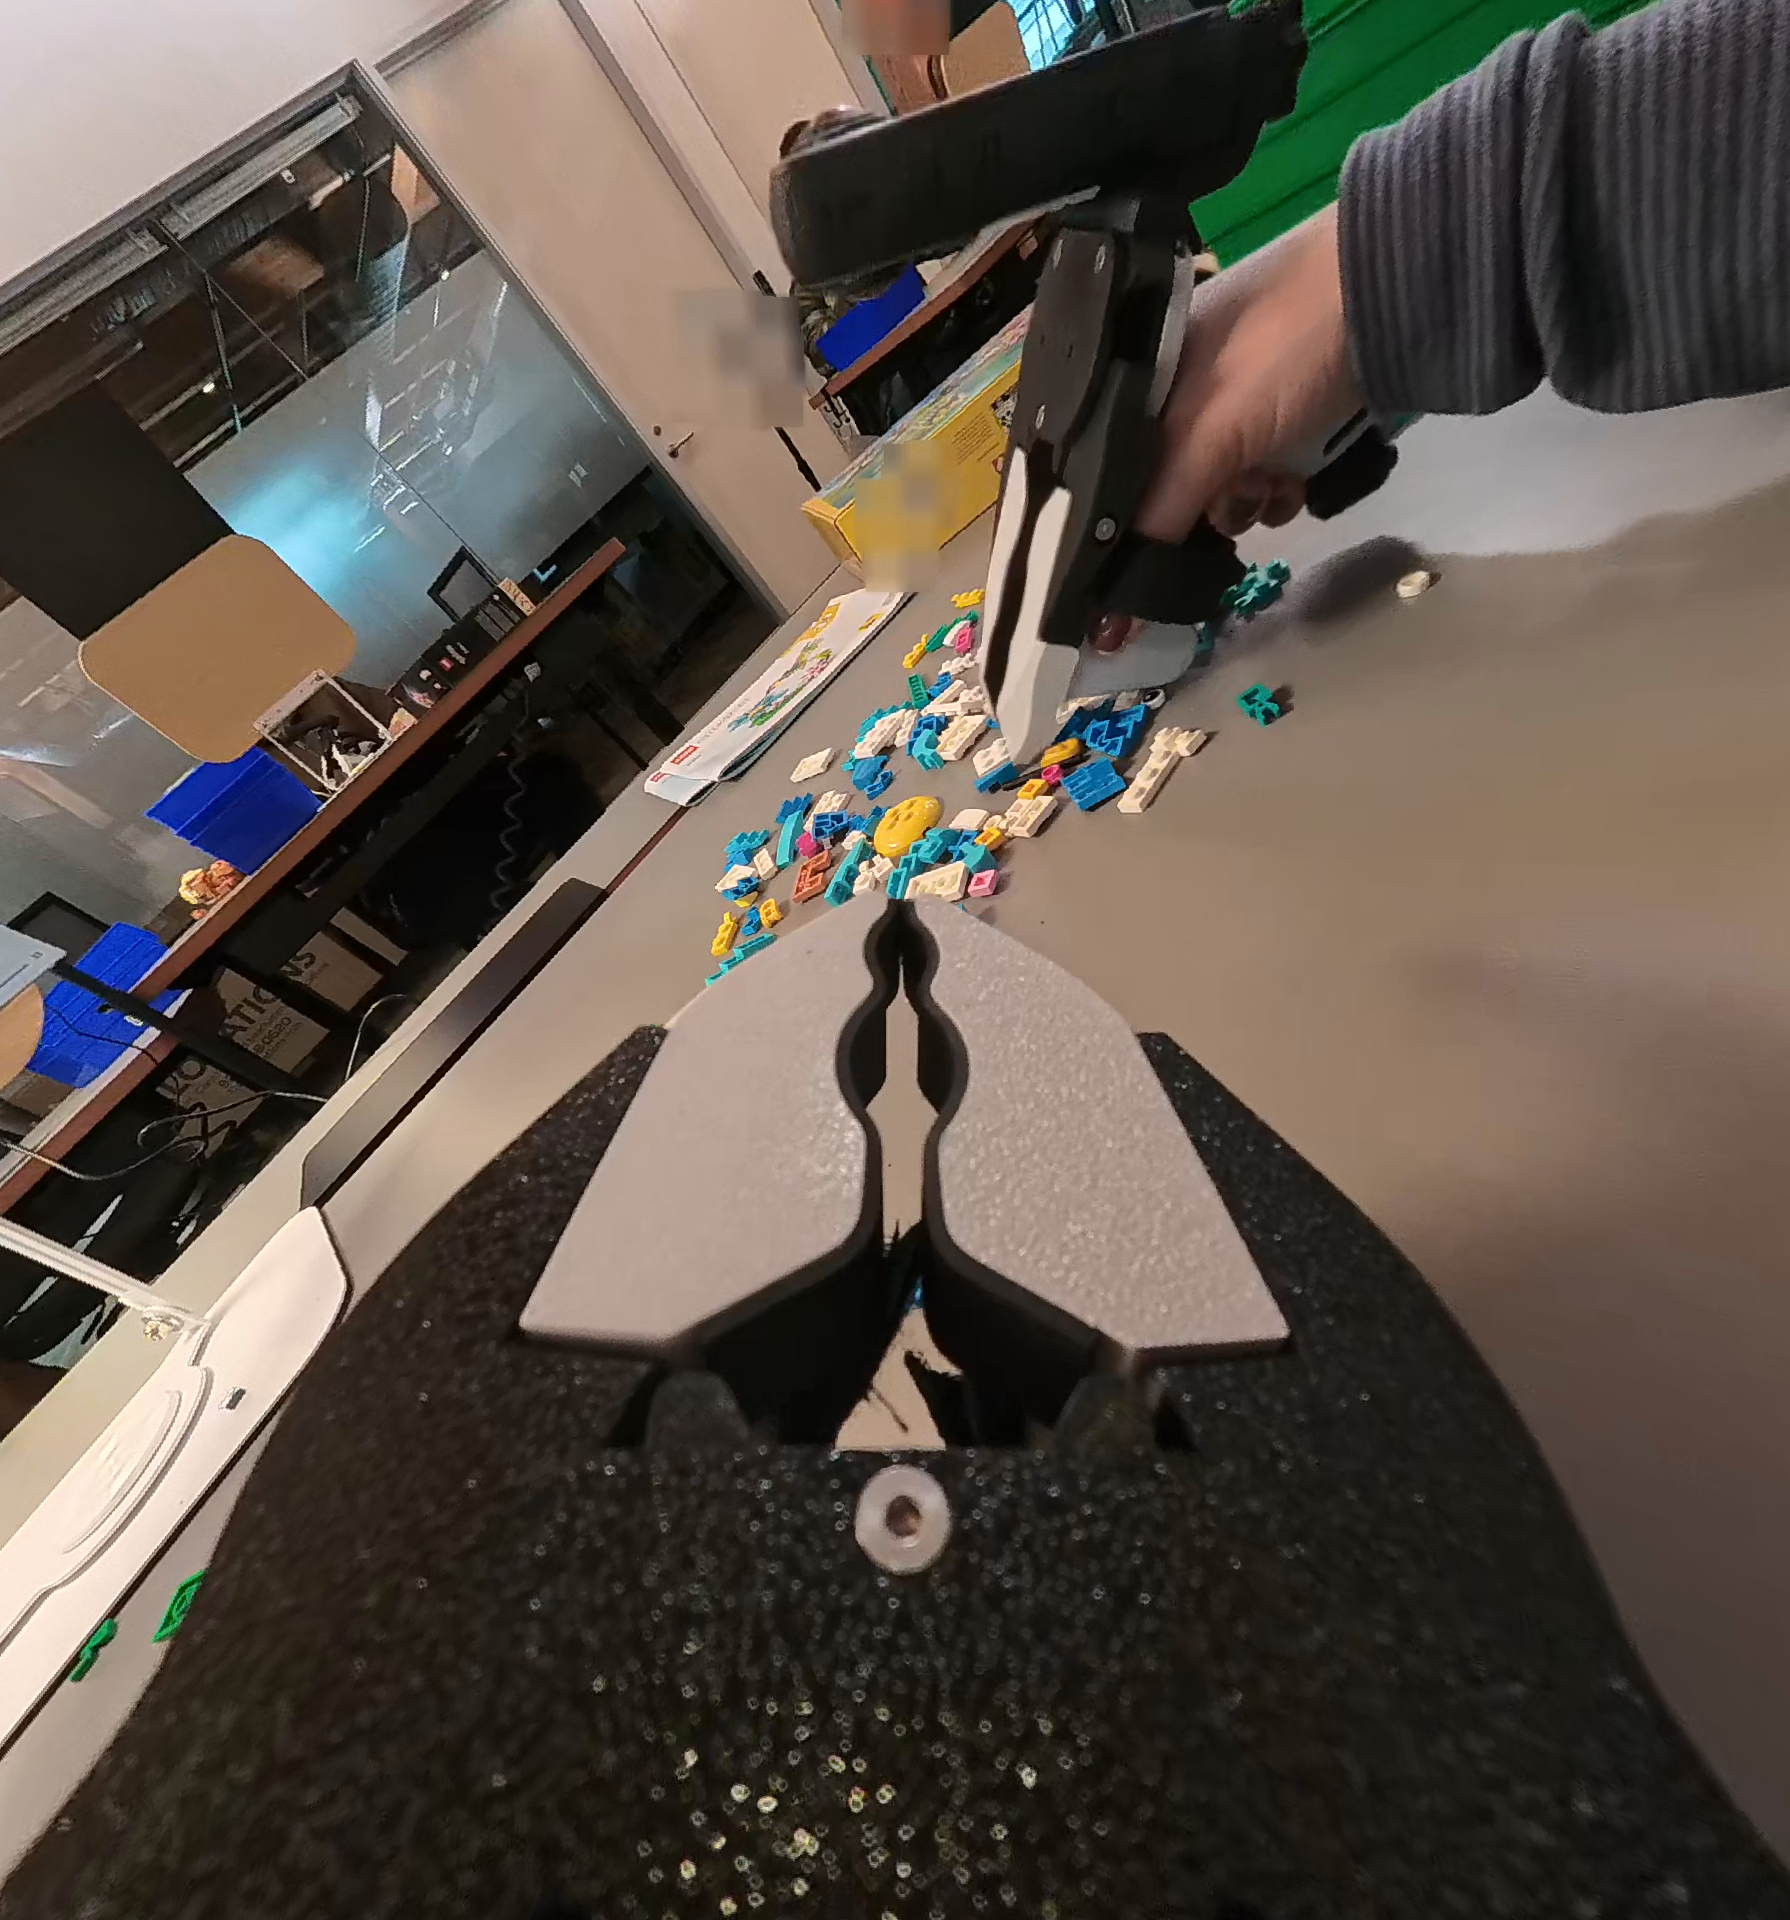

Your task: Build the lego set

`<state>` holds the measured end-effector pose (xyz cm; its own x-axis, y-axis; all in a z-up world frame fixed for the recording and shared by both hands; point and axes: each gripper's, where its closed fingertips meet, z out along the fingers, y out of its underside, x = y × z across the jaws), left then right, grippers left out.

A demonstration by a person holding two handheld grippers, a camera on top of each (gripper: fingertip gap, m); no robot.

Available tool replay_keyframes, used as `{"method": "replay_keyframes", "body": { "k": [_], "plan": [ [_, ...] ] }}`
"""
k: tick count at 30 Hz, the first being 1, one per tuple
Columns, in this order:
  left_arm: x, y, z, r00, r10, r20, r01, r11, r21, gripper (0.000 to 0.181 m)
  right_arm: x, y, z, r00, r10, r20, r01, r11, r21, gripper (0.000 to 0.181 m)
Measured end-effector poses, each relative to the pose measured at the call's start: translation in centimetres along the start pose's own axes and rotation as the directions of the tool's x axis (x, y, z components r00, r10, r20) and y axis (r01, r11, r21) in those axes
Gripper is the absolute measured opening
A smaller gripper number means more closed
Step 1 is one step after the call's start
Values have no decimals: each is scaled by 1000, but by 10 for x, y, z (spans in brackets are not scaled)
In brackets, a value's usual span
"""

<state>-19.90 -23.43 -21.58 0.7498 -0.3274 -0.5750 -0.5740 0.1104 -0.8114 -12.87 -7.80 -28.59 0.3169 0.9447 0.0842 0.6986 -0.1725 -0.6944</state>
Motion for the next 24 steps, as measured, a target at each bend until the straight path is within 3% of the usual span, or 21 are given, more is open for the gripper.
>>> {"method": "replay_keyframes", "body": {
  "k": [8, 18, 19, 24],
  "plan": [
    [1, 0, 0, 1000, -7, -8, 7, 1000, -1, 0, 6, -1, 2, 1000, -1, -15, 1, 1000, -4, 25],
    [2, 1, 0, 1000, -5, -12, 5, 1000, -6, 0, 4, -3, 3, 999, -43, -26, 42, 999, -15, 11],
    [2, 1, 0, 1000, -5, -12, 5, 1000, -5, 0, 7, -5, 1, 997, -55, -52, 55, 998, 2, 3],
    [3, 2, -1, 997, -56, -44, 56, 998, -6, 0, 10, -21, -15, 995, -37, -88, 51, 984, 169, 3]
  ]
}}
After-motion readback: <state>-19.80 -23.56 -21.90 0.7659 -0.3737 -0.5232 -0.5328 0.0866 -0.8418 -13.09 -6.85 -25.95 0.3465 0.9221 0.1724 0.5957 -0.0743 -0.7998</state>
